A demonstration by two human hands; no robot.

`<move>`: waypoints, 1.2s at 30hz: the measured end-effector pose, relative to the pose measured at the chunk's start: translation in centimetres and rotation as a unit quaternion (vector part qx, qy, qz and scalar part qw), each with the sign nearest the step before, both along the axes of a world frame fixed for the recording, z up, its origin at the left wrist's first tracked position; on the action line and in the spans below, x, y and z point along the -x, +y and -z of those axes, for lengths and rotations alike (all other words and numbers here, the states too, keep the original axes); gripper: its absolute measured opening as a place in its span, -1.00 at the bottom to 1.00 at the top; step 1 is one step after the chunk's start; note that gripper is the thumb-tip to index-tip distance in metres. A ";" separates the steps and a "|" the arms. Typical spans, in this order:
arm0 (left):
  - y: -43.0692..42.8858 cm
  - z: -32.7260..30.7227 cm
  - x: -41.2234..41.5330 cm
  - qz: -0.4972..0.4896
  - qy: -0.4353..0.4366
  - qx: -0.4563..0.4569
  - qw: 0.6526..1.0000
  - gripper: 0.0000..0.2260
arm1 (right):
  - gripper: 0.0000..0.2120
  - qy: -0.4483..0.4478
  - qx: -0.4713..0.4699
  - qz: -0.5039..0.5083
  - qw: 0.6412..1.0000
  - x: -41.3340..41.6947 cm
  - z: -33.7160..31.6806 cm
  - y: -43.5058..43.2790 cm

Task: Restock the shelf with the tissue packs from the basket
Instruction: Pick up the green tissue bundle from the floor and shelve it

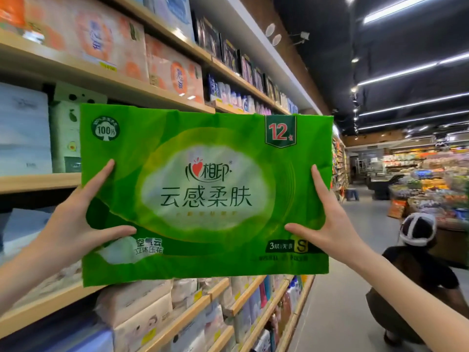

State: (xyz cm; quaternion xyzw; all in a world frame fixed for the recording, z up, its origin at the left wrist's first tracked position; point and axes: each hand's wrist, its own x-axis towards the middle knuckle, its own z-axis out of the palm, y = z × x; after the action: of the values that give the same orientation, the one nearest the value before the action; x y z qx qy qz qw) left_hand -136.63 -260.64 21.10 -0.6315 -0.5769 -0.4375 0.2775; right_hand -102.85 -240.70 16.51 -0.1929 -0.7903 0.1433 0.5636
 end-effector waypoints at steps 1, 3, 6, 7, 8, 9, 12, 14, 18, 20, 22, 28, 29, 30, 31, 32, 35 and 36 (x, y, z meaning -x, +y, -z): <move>1.6 -0.5 0.7 -0.006 0.005 -0.001 1.000 0.03 | 0.00 0.000 0.000 -0.002 1.000 0.8 -0.3 1.8; 4.8 -1.3 2.1 -0.017 0.010 -0.002 1.000 0.03 | 0.00 0.003 0.003 -0.002 1.000 2.3 -0.8 5.2; 9.2 -2.1 3.6 -0.035 0.015 -0.008 0.999 0.04 | -0.02 0.009 -0.005 0.013 1.000 4.1 -1.3 10.1; 10.6 -2.2 4.0 -0.039 0.018 -0.009 0.999 0.05 | -0.03 0.007 -0.009 0.016 1.000 4.6 -1.3 11.7; 11.9 -2.2 4.4 -0.040 0.023 -0.008 0.999 0.05 | -0.03 0.008 -0.008 0.013 1.000 5.1 -1.3 13.2; 13.2 -2.2 4.7 -0.041 0.028 -0.008 0.999 0.05 | -0.03 0.009 -0.009 0.005 1.000 5.5 -1.3 14.8; 17.1 -2.7 5.0 -0.058 0.038 -0.009 0.998 0.05 | -0.01 0.015 -0.025 -0.013 0.999 6.9 -1.4 20.0; 19.8 -3.1 5.0 -0.090 0.052 -0.014 0.994 0.05 | -0.01 0.020 -0.023 -0.036 0.999 8.0 -1.6 23.8; 24.9 -3.5 4.6 -0.126 0.061 -0.042 0.989 0.04 | 0.02 0.028 -0.058 -0.073 0.995 10.3 -2.6 31.9; 27.1 -3.8 4.5 -0.154 0.062 -0.053 0.985 0.04 | 0.02 0.030 -0.078 -0.090 0.992 11.6 -3.6 35.8; 29.1 -4.3 4.6 -0.190 0.053 -0.060 0.979 0.05 | -0.02 0.031 -0.088 -0.113 0.989 12.9 -4.8 39.1; 32.5 -7.0 5.0 -0.253 0.049 -0.091 0.962 0.06 | -0.01 0.045 -0.125 -0.204 0.970 18.5 -8.4 47.0; 32.8 -7.5 5.0 -0.267 0.052 -0.096 0.957 0.06 | -0.01 0.049 -0.124 -0.219 0.967 19.6 -8.9 47.9; 33.1 -7.9 5.1 -0.283 0.059 -0.100 0.952 0.06 | 0.01 0.055 -0.129 -0.230 0.963 20.7 -9.4 48.6; 33.4 -8.4 5.4 -0.297 0.067 -0.102 0.947 0.05 | 0.02 0.061 -0.134 -0.238 0.960 21.9 -9.7 49.3; 33.6 -8.8 5.6 -0.308 0.074 -0.105 0.943 0.04 | 0.02 0.069 -0.141 -0.248 0.956 23.0 -10.1 49.9; 33.9 -10.2 6.4 -0.333 0.114 -0.116 0.929 0.03 | 0.02 0.084 -0.157 -0.270 0.946 26.2 -11.2 51.3; 34.2 -10.6 6.6 -0.344 0.124 -0.118 0.923 0.04 | 0.03 0.089 -0.163 -0.272 0.944 27.3 -11.6 51.8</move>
State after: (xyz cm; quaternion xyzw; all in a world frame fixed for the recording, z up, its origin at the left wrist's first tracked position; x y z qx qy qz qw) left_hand -143.26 -226.47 31.68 -0.4055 -0.6640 -0.2984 0.5528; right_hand -130.11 -188.94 28.13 0.1375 -0.7719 0.1769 0.5950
